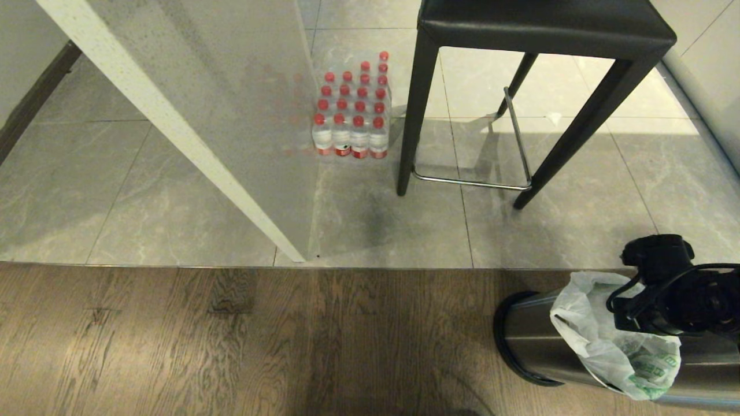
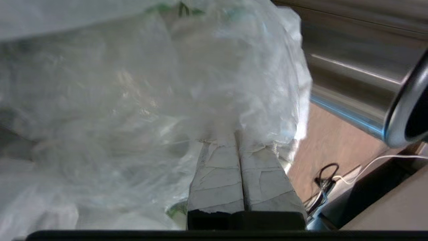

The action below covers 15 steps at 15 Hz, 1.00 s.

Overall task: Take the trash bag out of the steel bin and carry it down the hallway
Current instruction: Pick up the trash bag

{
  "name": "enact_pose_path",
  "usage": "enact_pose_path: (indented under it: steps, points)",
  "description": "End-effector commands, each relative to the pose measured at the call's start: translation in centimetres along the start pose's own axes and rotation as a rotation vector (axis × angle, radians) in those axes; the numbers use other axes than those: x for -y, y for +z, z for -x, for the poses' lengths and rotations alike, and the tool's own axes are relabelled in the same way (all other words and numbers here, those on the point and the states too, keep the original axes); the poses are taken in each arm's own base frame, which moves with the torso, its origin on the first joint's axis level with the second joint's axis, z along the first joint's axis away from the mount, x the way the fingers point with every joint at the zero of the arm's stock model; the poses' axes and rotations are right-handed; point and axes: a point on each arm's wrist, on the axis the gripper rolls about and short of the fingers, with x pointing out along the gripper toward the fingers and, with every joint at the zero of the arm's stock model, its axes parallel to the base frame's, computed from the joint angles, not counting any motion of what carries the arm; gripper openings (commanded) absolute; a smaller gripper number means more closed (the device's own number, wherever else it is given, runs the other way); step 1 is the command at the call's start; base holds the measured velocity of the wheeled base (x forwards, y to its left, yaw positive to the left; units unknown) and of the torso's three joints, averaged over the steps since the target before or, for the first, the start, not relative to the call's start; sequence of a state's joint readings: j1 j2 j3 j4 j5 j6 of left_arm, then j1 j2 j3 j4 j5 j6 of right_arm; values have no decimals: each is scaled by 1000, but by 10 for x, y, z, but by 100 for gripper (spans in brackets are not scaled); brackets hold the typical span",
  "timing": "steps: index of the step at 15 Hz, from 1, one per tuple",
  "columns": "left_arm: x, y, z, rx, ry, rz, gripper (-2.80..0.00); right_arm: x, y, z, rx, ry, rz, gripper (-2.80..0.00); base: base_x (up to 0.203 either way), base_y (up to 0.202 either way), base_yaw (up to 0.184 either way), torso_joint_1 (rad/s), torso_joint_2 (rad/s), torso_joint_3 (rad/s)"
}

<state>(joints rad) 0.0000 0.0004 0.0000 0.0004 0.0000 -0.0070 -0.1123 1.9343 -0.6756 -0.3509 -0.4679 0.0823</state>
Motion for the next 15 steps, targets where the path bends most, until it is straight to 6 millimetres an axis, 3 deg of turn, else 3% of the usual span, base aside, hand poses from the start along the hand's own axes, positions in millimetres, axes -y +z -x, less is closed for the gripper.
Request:
enact_pose_path:
  steps: [1, 5, 12, 15]
  points:
    - [0, 0, 0, 1, 0, 1, -280, 5, 0, 10, 21, -9, -12, 0, 0, 0, 0, 0, 0, 0]
    - [0, 0, 0, 1, 0, 1, -280, 15, 4, 34, 86, 7, -31, 0, 0, 0, 0, 0, 0, 0]
    - [0, 0, 0, 1, 0, 1, -280, 26, -10, 84, 104, 40, 16, 0, 0, 0, 0, 0, 0, 0]
    - [0, 0, 0, 1, 0, 1, -280, 27, -24, 84, 62, 35, 51, 0, 0, 0, 0, 0, 0, 0]
